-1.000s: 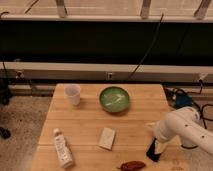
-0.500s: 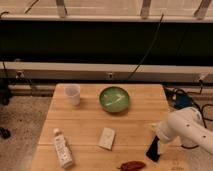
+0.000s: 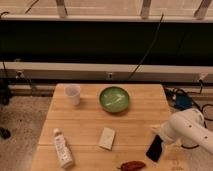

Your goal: Place the eraser on the white sponge

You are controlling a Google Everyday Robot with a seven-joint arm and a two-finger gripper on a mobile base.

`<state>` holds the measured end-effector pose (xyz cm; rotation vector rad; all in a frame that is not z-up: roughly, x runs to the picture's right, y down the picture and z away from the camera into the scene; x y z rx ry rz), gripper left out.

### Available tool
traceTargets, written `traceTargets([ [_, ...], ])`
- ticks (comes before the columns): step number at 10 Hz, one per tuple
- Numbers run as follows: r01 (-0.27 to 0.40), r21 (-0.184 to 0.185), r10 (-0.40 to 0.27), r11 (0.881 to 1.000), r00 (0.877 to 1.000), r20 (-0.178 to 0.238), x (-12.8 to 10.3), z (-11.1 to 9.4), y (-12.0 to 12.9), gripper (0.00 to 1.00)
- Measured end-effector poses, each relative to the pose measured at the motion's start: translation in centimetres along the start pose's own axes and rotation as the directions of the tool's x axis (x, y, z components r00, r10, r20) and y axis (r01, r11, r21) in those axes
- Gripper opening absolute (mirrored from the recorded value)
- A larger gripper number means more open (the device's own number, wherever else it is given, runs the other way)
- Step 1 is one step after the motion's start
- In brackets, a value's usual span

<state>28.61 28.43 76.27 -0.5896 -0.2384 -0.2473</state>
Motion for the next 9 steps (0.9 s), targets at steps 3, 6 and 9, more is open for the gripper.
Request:
traceTargets([
  [3,0.064,-0.025,-0.064,0.998,0.998,0.0,-0.2,0.7,0.9,0.8],
  [6,0.133,-0.061,-0.133,0.989,0.991,-0.005,-0.5,1.8,1.4,0.8],
  [9,0.179,-0.106,-0.181,0.978,0.983,-0.013,-0.8,2.6,1.7,0.67],
])
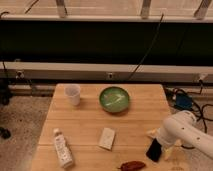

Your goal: Place the eraser on the white sponge

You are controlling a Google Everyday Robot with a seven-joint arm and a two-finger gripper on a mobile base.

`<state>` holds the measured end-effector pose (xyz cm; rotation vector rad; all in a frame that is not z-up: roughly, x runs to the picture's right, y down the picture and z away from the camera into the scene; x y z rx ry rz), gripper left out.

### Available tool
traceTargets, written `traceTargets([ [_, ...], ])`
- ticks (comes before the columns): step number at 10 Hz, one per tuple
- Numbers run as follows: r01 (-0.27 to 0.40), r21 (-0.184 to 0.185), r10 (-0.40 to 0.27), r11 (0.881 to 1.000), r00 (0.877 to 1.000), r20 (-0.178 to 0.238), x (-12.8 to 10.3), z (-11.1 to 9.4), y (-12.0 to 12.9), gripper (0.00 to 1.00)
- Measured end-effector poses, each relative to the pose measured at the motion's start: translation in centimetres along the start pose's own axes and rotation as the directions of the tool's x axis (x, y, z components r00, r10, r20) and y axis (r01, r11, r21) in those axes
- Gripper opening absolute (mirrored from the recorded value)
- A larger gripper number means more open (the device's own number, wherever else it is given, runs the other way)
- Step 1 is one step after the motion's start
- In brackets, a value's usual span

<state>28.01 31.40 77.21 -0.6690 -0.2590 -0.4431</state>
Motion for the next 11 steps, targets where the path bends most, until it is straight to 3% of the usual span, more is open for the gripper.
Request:
traceTargets([
  [5,0.022,-0.007,-0.022,1.0,1.0,-0.011,-0.3,-0.7,0.1,0.18],
  [8,0.026,-0.008,-0.026,1.0,1.0,-0.013,-0.3,-0.8,0.1,0.16],
  [11,0.043,0.011,-0.043,0.999,0.998,-0.039,-0.8,-3.0,0.2,0.16],
])
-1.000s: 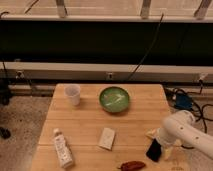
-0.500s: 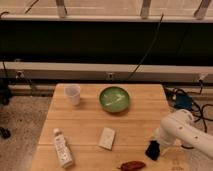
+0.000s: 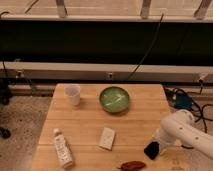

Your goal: Place the eraser on the white sponge

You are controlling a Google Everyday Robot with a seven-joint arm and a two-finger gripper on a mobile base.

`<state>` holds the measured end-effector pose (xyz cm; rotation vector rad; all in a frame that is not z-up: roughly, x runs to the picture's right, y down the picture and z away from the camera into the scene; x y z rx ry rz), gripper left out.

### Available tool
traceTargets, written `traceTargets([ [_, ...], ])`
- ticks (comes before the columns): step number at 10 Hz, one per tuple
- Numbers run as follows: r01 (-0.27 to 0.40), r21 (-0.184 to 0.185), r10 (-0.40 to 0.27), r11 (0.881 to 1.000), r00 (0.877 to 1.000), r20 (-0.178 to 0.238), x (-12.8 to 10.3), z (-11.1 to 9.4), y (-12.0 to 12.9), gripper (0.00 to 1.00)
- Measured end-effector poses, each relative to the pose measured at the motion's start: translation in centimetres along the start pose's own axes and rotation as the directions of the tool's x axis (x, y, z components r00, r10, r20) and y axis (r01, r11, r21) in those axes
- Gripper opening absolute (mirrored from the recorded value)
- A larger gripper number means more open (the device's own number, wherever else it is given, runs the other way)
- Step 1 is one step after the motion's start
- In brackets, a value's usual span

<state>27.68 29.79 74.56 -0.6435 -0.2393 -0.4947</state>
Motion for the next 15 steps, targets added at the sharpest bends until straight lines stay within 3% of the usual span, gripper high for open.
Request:
traceTargets([
  [3,-0.001,0.022,0.001,1.0,1.0,-0.004,-0.1,-1.5,-0.2,0.16],
  [5,0.002,0.009,-0.002,1.0,1.0,-0.002,-0.1,0.2,-0.1,0.16],
  [7,0.01,0.019,-0.01,1.0,1.0,-0.009,-0.2,0.9,-0.3,0.16],
  [11,0.023,0.028,-0.022,0.999,1.0,-0.017,-0.5,-1.3,-0.7,0.16],
  [15,0.024,0.038,-0.023,0.999,0.999,-0.024,-0.6,-1.2,-0.9,0.16],
])
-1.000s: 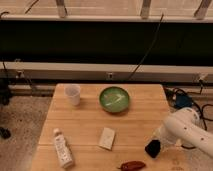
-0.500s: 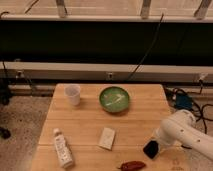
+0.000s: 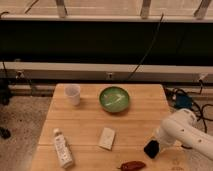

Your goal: Place the eraser on the white sponge

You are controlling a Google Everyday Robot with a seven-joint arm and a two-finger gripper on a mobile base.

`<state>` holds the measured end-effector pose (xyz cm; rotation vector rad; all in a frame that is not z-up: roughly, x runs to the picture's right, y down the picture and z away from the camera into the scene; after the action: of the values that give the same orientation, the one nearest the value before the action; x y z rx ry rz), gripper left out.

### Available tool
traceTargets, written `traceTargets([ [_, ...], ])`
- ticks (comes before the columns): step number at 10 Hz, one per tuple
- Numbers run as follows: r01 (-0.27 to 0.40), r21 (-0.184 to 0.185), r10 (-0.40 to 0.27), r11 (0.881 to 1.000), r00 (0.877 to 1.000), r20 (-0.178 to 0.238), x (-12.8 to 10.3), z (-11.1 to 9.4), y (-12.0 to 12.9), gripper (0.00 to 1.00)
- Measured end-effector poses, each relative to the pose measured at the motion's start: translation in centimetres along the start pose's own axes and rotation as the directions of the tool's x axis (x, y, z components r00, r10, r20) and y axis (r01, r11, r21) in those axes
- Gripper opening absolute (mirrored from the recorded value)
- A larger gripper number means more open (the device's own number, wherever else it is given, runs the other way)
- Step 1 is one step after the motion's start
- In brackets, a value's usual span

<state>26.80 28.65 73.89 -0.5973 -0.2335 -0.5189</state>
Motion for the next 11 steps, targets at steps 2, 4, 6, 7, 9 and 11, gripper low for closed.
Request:
traceTargets([
  [2,0.009,0.001,-0.009,1.0,1.0,-0.001,-0.2,-0.7,-0.1,0.16],
  [4,0.009,-0.003,-0.009,1.0,1.0,-0.004,-0.3,-0.5,0.0,0.16],
  [6,0.018,0.009,-0.017,1.0,1.0,-0.007,-0.4,-1.0,-0.5,0.16],
  [7,0.022,0.016,-0.022,1.0,1.0,-0.008,-0.6,-1.6,-0.9,0.16],
  [9,0.03,0.012,-0.03,0.999,1.0,-0.008,-0.8,-2.1,-0.9,0.16],
  [11,0.035,0.014,-0.035,0.999,0.999,-0.009,-1.0,-2.1,-0.9,0.16],
])
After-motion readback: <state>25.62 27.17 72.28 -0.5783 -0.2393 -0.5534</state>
